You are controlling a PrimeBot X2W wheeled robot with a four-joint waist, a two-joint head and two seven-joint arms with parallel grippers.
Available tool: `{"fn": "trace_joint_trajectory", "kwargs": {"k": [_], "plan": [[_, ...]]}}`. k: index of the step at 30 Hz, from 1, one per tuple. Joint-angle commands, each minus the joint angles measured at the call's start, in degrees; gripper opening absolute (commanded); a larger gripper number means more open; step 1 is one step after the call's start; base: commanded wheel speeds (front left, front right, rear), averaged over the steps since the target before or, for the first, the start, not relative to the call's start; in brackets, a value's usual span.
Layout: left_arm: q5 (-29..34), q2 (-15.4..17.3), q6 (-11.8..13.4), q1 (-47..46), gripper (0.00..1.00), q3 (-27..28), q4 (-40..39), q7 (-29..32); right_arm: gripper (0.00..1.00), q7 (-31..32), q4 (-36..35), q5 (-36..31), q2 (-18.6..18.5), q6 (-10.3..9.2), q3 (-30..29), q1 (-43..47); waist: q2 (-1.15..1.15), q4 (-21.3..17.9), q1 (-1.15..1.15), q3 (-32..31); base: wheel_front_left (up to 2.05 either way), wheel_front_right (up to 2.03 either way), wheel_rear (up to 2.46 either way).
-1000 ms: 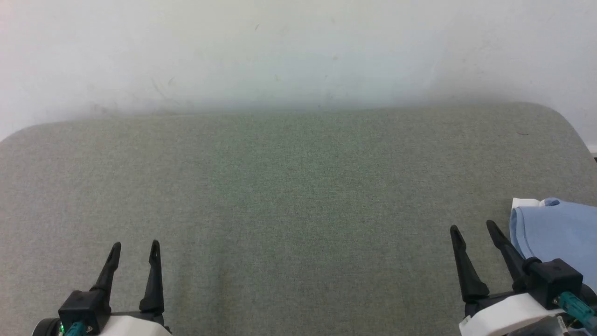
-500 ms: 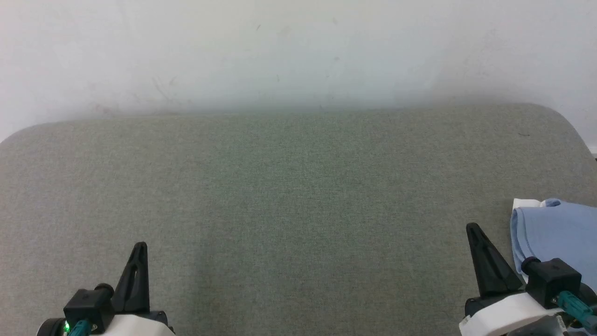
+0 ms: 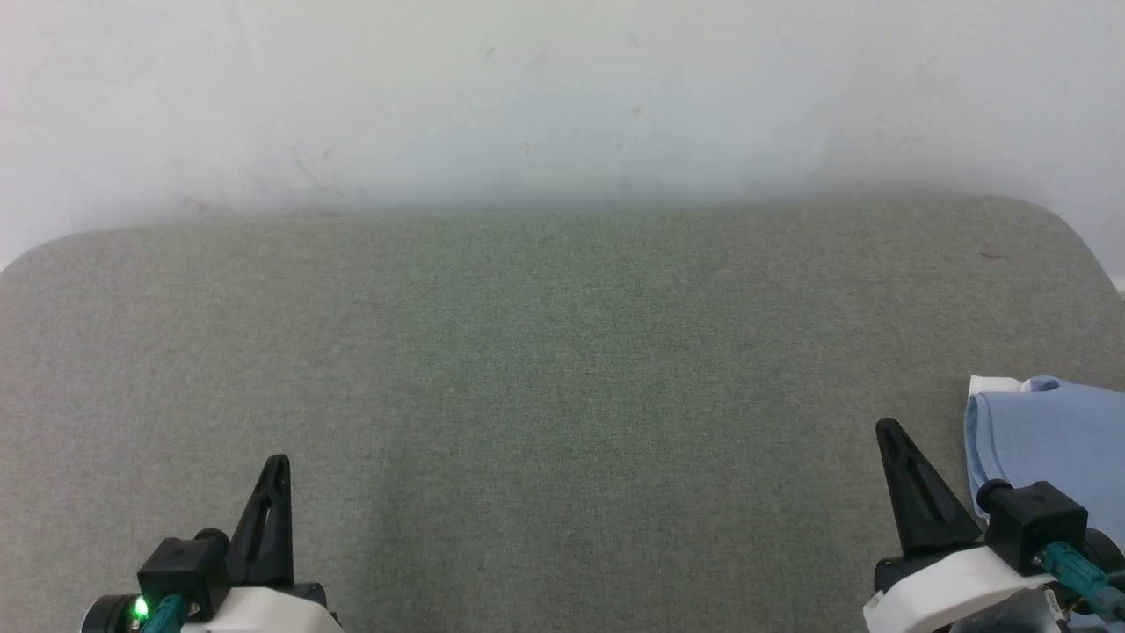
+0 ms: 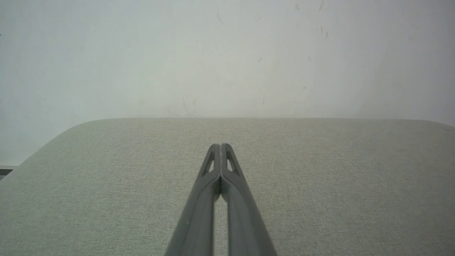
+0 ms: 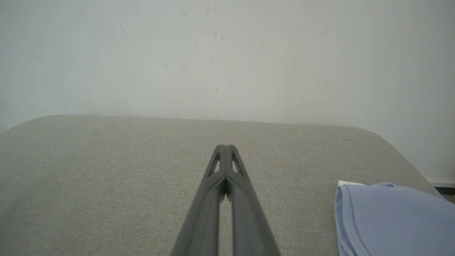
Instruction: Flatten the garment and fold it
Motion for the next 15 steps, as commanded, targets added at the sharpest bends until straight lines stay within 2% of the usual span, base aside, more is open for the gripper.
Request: {"fn": "trace_joint_trajectory", "kwargs": {"k": [1,15], "plan": [[0.7,-0.4,-0.4,-1.1,0.0,0.4,-0.2,0.4,0.0,0.2,0.2,-0.6,0.1,-0.01,-0.1,-0.9,0.0,0.0,0.0,0.0,0.0,0.0,0.0],[2.6,-1.8,-0.8,-1.9,0.0,0.8,-0.5,2.0,0.0,0.6,0.9,-1.4,0.1,-0.01,-0.1,-1.8,0.0,0.3,0.0,-0.1,0.0,0.0,0.0]]}}
